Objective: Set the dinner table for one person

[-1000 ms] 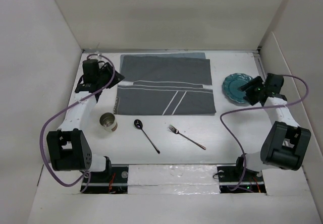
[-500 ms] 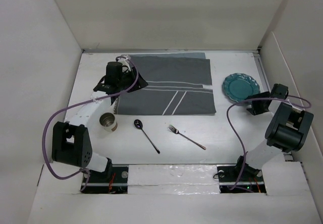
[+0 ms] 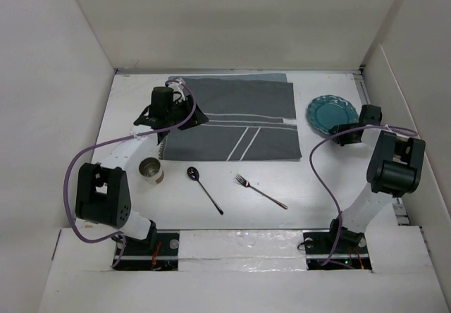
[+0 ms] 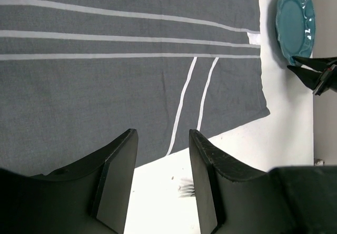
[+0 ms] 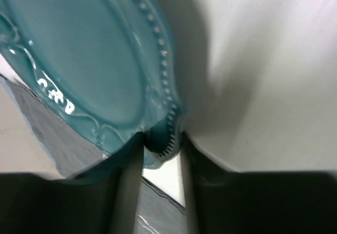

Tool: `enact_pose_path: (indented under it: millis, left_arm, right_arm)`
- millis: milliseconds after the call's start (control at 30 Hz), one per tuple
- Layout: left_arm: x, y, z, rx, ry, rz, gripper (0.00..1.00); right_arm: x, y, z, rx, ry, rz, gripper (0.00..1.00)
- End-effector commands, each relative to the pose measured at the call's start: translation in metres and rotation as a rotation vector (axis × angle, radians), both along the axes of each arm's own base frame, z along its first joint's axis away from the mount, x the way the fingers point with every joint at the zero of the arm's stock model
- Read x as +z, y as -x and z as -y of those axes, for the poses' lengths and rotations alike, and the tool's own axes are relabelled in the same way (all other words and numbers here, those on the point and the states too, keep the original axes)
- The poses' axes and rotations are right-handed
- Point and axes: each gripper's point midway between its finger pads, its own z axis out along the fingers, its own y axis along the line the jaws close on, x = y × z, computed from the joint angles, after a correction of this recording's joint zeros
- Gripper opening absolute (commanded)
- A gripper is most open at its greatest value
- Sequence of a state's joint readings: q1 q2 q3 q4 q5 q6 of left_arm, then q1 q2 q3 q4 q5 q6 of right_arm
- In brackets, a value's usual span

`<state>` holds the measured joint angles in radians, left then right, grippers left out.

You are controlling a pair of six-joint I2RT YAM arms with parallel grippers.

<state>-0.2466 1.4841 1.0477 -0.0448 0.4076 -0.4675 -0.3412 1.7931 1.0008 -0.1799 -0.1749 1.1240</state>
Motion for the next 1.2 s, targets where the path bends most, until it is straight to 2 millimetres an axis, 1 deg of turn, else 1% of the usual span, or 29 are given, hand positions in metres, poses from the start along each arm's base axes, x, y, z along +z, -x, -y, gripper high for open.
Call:
enact_pose_path:
  millis: [0,33,67,100,233,267,300,333,367,400,433,467,500,533,567,600,633,700,733,800,833,867,900,933,967,1033,1067,1100,1167]
  left_arm:
    - [0.028,-0.013,0.000,-0.001,0.002,0.085,0.40]
    - [0.030,-0.014,0.000,0.000,0.002,0.088,0.40]
    - [0.032,-0.014,-0.001,0.003,-0.001,0.091,0.40]
    - [0.034,-0.014,-0.001,0.005,-0.003,0.095,0.40]
    - [0.042,-0.016,0.000,0.006,0.007,0.110,0.40]
    - [0.047,-0.016,0.001,0.002,0.015,0.120,0.40]
    - [0.050,-0.017,0.001,0.003,0.018,0.124,0.40]
    - [0.053,-0.018,0.001,0.004,0.021,0.129,0.40]
    - [0.061,-0.020,0.002,0.005,0.025,0.143,0.40]
    - [0.065,-0.021,0.002,0.004,0.026,0.152,0.40]
    - [0.069,-0.022,0.002,0.003,0.026,0.157,0.41]
    - [0.082,-0.026,0.003,0.006,0.028,0.183,0.41]
    - [0.084,-0.027,0.002,0.008,0.021,0.180,0.41]
    - [0.090,-0.028,0.002,0.005,0.024,0.191,0.41]
    - [0.102,-0.030,0.003,0.007,0.026,0.213,0.41]
    - [0.107,-0.029,0.002,0.008,0.026,0.216,0.41]
    - [0.113,-0.030,0.002,0.009,0.025,0.227,0.41]
    - [0.129,-0.028,-0.001,0.018,0.023,0.252,0.41]
    - [0.134,-0.026,-0.002,0.023,0.022,0.259,0.41]
    - [0.145,-0.020,-0.006,0.031,0.015,0.279,0.41]
    - [0.148,-0.017,-0.008,0.034,0.012,0.283,0.41]
    - [0.147,-0.014,-0.010,0.044,0.003,0.281,0.41]
    - [0.153,-0.007,-0.013,0.047,0.004,0.292,0.41]
    - [0.154,-0.004,-0.015,0.051,-0.001,0.293,0.41]
    - [0.150,0.000,-0.019,0.065,-0.013,0.286,0.41]
    - [0.153,0.010,-0.024,0.074,-0.030,0.294,0.42]
    - [0.147,0.013,-0.029,0.088,-0.048,0.280,0.41]
    - [0.150,0.018,-0.031,0.090,-0.052,0.294,0.41]
    - [0.144,0.022,-0.035,0.103,-0.069,0.280,0.41]
  right_arm:
    - [-0.003,0.001,0.004,-0.106,-0.010,-0.042,0.23]
    - [0.000,0.002,0.005,-0.111,-0.002,-0.032,0.16]
    - [0.003,0.002,0.008,-0.122,0.018,-0.020,0.03]
    - [0.007,0.001,0.009,-0.112,0.035,-0.004,0.00]
    - [0.039,-0.001,0.022,-0.069,0.123,0.084,0.00]
    - [0.063,-0.007,0.024,-0.046,0.164,0.148,0.00]
    - [0.075,-0.008,0.025,0.000,0.209,0.177,0.00]
    - [0.092,-0.014,0.021,0.041,0.221,0.237,0.00]
    - [0.118,-0.017,0.017,0.077,0.246,0.311,0.00]
    - [0.137,-0.021,0.012,0.133,0.273,0.374,0.00]
    - [0.154,-0.023,0.007,0.163,0.277,0.430,0.00]
    - [0.176,-0.028,-0.006,0.231,0.263,0.519,0.00]
    - [0.207,-0.033,-0.020,0.286,0.276,0.616,0.00]
    - [0.223,-0.035,-0.032,0.331,0.276,0.669,0.00]
    - [0.237,-0.036,-0.050,0.402,0.258,0.717,0.00]
    - [0.257,-0.040,-0.078,0.488,0.260,0.772,0.00]
    - [0.264,-0.040,-0.095,0.540,0.250,0.791,0.00]
    - [0.273,-0.039,-0.131,0.647,0.217,0.837,0.00]
    - [0.270,-0.040,-0.161,0.715,0.172,0.844,0.00]
    - [0.273,-0.040,-0.194,0.783,0.103,0.890,0.00]
    - [0.258,-0.046,-0.210,0.811,0.059,0.870,0.00]
    - [0.262,-0.044,-0.239,0.874,0.022,0.913,0.00]
    - [0.259,-0.046,-0.253,0.895,-0.019,0.910,0.00]
    - [0.258,-0.049,-0.266,0.920,-0.036,0.927,0.00]
    - [0.247,-0.054,-0.290,0.967,-0.080,0.913,0.00]
    - [0.243,-0.062,-0.312,0.995,-0.122,0.917,0.00]
    - [0.237,-0.069,-0.330,1.012,-0.154,0.905,0.00]
    - [0.234,-0.074,-0.338,1.021,-0.174,0.902,0.00]
    - [0.229,-0.079,-0.352,1.032,-0.208,0.900,0.00]
